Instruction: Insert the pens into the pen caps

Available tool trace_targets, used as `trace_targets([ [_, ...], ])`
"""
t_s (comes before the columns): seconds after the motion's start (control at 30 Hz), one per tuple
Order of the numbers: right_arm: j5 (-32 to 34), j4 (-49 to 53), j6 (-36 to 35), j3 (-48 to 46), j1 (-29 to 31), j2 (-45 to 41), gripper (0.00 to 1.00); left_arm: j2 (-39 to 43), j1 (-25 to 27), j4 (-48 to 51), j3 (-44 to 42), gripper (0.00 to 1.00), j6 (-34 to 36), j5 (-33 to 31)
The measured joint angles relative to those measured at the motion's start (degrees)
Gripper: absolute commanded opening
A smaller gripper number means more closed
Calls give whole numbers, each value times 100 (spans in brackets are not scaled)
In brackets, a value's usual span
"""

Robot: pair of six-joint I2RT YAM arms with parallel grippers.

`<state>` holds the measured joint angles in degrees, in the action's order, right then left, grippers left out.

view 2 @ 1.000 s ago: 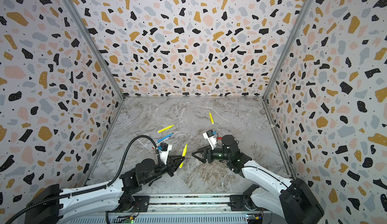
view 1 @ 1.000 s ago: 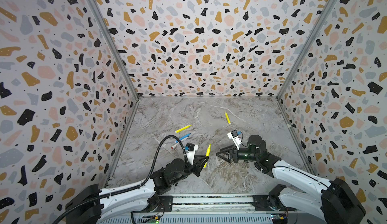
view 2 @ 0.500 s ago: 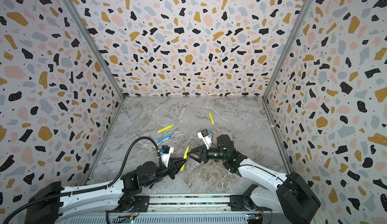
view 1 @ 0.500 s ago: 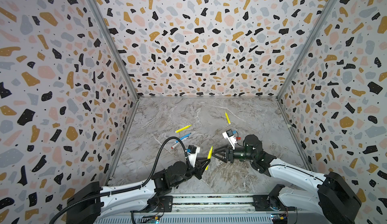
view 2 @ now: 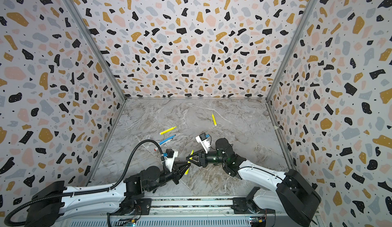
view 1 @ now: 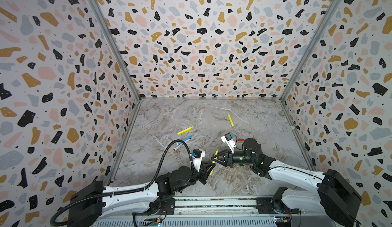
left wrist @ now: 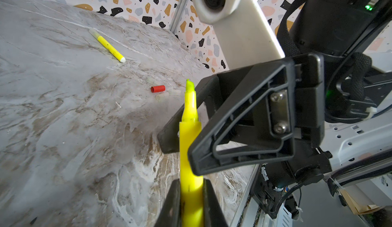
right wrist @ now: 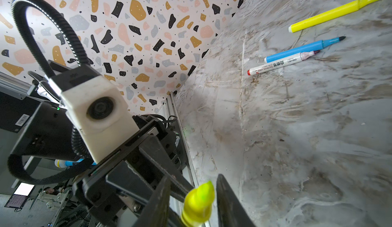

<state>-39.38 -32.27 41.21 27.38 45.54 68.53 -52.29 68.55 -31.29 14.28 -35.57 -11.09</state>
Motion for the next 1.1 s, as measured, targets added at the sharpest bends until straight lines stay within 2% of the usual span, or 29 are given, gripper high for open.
trace_targets([
  [0.1,37,-46,55,2,42,-2,12,-35,44,0,28,14,15,-46],
  [0.23,138,-7,74,2,57,-44,10,-74,68,11,59,31,20,-101],
  [0.37,334,210,-31,2,61,-264,10,-177,94,96,181,37,15,-98],
  [0.87,535,605,-297,87,63,-529,10,-501,96,125,251,33,-90,33],
  [1.1,535,603,-299,85,118,-525,10,-634,96,125,271,25,-125,57],
])
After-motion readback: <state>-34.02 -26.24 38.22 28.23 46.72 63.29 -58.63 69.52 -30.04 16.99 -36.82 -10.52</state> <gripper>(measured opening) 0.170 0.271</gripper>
